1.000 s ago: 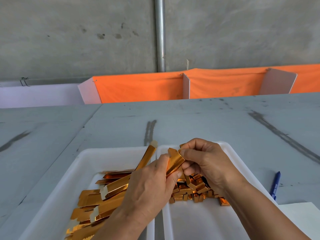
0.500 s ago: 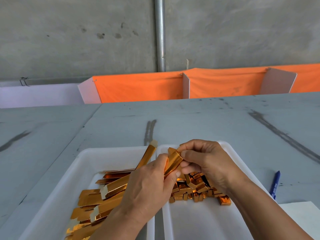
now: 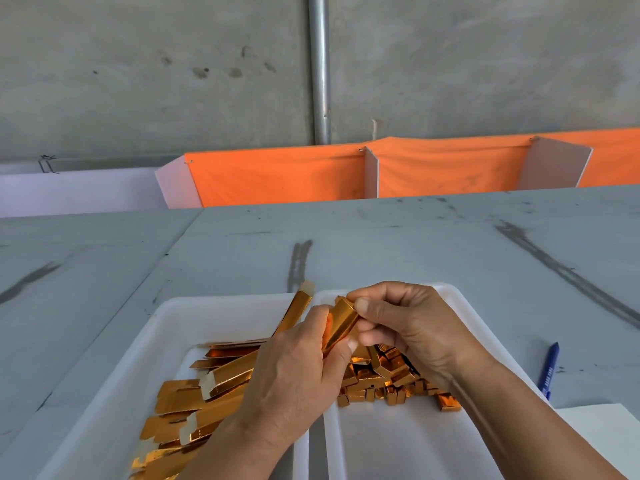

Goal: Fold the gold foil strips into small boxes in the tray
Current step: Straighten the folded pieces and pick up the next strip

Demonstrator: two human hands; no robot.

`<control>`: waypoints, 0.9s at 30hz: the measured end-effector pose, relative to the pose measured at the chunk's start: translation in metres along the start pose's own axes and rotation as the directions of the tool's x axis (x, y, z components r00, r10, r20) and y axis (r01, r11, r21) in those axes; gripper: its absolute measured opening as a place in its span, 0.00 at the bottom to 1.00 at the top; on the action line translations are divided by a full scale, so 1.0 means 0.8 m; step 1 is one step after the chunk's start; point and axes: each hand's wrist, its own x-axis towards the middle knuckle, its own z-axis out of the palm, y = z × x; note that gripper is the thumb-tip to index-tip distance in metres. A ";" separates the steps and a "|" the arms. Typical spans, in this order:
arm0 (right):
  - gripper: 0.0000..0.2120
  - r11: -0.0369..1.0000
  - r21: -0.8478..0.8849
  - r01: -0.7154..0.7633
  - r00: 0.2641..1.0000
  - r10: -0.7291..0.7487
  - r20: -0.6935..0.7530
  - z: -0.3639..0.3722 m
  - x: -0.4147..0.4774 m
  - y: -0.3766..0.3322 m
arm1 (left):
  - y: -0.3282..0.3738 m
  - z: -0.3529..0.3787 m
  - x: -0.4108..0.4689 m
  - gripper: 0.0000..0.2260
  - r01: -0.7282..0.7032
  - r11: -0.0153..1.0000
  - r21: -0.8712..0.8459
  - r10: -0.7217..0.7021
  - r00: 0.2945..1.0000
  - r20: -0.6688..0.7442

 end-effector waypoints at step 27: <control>0.04 0.861 -0.484 0.154 0.965 -0.236 -0.113 0.015 -0.001 0.016 | 0.000 0.005 0.002 0.22 0.067 0.992 0.109 -0.068 0.998 0.000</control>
